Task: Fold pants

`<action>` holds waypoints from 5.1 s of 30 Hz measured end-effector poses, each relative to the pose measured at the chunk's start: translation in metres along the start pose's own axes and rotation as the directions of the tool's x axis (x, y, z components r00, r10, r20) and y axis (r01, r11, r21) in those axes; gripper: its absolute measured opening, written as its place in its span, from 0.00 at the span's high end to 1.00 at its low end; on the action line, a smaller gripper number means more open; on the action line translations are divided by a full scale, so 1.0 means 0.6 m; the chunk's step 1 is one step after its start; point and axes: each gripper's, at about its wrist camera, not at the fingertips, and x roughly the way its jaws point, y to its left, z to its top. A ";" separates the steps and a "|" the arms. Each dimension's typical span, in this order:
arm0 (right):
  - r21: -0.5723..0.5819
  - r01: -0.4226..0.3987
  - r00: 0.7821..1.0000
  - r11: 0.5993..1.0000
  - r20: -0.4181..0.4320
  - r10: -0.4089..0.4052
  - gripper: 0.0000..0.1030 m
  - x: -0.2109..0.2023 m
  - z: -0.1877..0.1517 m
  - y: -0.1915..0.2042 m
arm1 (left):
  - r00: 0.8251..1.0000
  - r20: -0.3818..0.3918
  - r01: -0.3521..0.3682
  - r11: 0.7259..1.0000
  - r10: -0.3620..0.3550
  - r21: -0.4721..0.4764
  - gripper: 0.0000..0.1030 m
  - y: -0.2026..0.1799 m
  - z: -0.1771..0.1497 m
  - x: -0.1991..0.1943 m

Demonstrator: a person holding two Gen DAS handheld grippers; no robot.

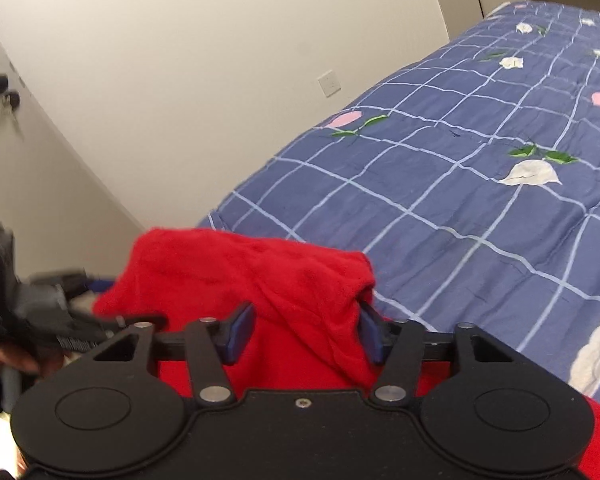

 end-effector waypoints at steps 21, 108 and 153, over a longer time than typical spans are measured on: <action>0.217 0.190 0.973 0.957 0.091 -0.213 0.39 0.000 0.028 -0.050 | 0.998 0.001 -0.063 0.998 0.063 -0.015 0.03 0.013 0.010 -0.021; 0.937 -0.090 0.521 0.338 0.334 -0.786 0.78 -0.608 -0.511 -0.436 | 0.959 -0.119 0.278 0.929 -0.255 0.245 0.00 -0.552 0.027 -0.020; 0.221 0.533 0.742 0.817 0.342 -0.577 0.27 -0.301 -0.312 0.024 | 0.791 -0.018 0.608 0.790 -0.611 -0.074 0.01 -0.404 0.058 -0.051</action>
